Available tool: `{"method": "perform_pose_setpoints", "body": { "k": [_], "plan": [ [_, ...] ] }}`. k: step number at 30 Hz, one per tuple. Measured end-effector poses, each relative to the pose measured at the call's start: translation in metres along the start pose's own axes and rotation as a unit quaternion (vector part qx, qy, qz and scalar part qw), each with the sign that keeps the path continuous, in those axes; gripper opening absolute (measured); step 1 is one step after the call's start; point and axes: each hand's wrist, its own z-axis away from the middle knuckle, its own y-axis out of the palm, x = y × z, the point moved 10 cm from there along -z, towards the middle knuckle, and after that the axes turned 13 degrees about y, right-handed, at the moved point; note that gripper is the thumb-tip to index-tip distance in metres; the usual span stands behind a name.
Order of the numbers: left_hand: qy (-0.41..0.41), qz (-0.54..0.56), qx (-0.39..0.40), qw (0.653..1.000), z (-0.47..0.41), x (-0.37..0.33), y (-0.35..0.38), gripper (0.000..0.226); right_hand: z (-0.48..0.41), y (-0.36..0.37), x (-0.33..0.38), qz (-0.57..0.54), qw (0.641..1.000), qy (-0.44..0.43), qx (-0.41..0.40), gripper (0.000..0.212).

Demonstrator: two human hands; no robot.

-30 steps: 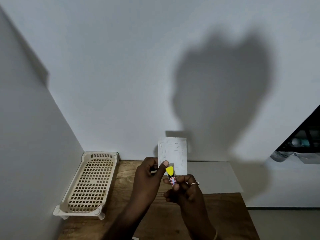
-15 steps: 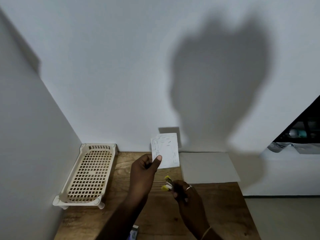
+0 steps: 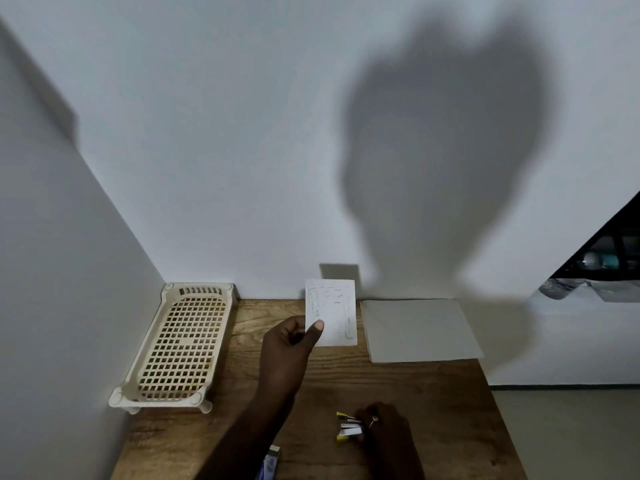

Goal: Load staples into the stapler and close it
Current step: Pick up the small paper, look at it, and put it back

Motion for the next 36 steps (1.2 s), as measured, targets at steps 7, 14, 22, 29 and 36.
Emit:
{"method": "perform_pose_setpoints", "body": {
  "k": [7, 14, 22, 29, 36],
  "plan": [
    [0.003, 0.011, 0.002, 1.000, 0.000, -0.002, 0.004, 0.010, 0.001, 0.012, -0.013, 0.017, 1.000, 0.007, 0.002, 0.064],
    [0.004, 0.007, 0.001, 1.000, -0.001, -0.004, 0.005, 0.010, 0.000, 0.022, -0.020, 0.041, 0.999, 0.003, 0.035, 0.068],
    [0.007, 0.013, 0.006, 1.000, 0.000, -0.005, 0.006, 0.010, 0.003, -0.027, -0.011, -0.107, 0.992, 0.060, -0.009, 0.050],
    [0.022, 0.020, 0.009, 1.000, -0.001, -0.017, 0.012, 0.013, -0.022, -0.158, 0.037, -0.544, 0.831, 0.090, -0.075, 0.017],
    [0.031, 0.037, 0.006, 0.999, -0.003, -0.018, 0.012, 0.016, -0.027, -0.175, 0.051, -0.588, 0.801, 0.082, -0.069, 0.018]
  ]
}}
